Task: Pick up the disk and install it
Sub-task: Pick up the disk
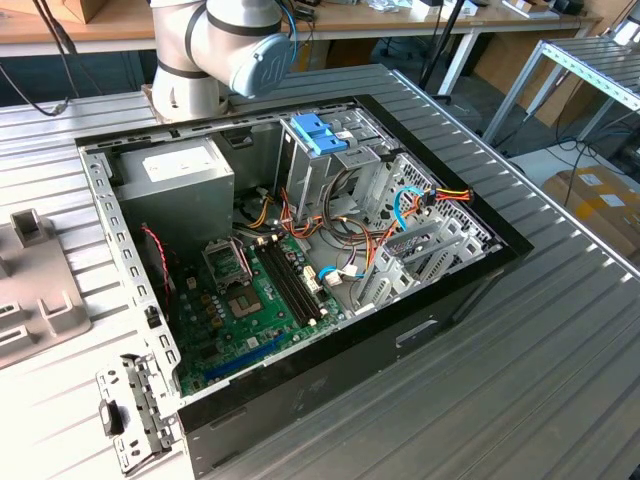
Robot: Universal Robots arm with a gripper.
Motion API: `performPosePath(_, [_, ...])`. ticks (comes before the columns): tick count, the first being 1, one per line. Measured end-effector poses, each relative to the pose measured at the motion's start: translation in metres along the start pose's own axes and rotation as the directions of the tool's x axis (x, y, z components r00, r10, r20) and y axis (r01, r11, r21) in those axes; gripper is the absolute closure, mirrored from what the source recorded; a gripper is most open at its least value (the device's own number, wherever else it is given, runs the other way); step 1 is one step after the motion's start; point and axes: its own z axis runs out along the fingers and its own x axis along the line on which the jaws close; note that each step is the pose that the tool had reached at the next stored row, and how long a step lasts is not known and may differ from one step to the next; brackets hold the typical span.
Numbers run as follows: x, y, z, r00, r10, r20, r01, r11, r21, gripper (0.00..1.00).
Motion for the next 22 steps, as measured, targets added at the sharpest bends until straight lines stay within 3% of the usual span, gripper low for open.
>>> performPosePath(6, [0.0084, -0.0061, -0.0011, 1.0, 0.0, -0.0002, 0.0, 1.0, -0.0004, 0.63])
performPosePath(22, [0.0307, -0.0066, -0.0037, 1.0, 0.0, -0.001, 0.0, 1.0, -0.0004, 0.63])
